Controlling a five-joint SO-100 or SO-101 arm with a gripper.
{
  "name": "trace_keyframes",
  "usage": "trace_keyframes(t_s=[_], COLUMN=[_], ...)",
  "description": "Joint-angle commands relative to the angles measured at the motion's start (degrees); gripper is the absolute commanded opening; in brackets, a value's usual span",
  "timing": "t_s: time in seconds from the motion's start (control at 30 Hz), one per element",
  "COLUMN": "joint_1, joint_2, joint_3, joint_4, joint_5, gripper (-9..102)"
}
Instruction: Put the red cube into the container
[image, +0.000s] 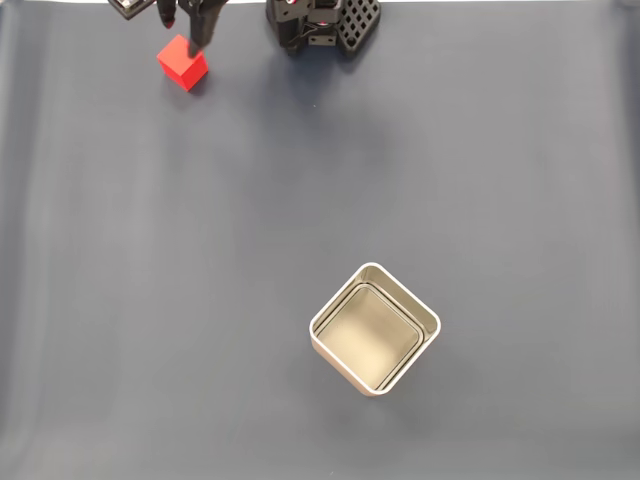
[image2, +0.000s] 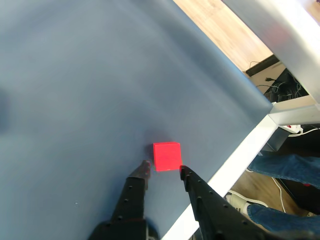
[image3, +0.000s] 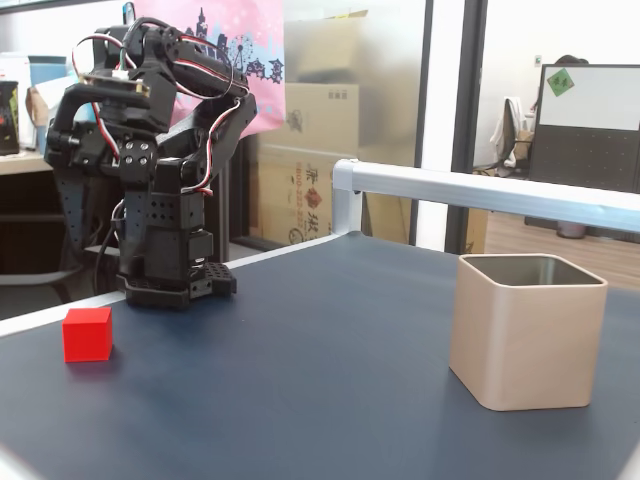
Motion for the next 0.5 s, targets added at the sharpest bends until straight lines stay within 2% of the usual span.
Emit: trace_keyframes(t_s=[0.0,0.2,0.47], joint_1=[1.2,2.0,2.8], joint_2=[0.8,-1.3,-3.7], joint_3=[0.7,2.7,4.0], joint_4=[-3.8,-10.5,-12.4], joint_5=[-2.3,-5.4,-7.8], gripper=[22,30,39])
